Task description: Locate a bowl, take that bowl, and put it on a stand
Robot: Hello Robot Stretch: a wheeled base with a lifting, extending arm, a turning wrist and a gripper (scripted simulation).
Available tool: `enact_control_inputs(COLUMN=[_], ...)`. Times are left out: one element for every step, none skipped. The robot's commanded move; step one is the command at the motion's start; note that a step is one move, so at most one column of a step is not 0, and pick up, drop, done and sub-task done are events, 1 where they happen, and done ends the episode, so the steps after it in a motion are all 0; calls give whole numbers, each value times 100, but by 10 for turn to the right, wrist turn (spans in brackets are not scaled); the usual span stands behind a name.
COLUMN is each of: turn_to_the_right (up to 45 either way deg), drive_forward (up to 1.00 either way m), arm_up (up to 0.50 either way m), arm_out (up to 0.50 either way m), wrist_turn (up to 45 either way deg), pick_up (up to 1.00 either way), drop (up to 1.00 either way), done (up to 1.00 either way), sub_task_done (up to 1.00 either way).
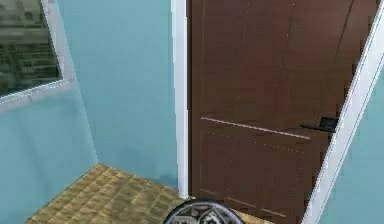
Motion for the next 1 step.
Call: enact_control_inputs(turn_to_the_right=[-450], drive_forward=[0], arm_up=[0], arm_out=[0], wrist_turn=[0], pick_up=[0], drop=[0], done=[0], sub_task_done=[0])
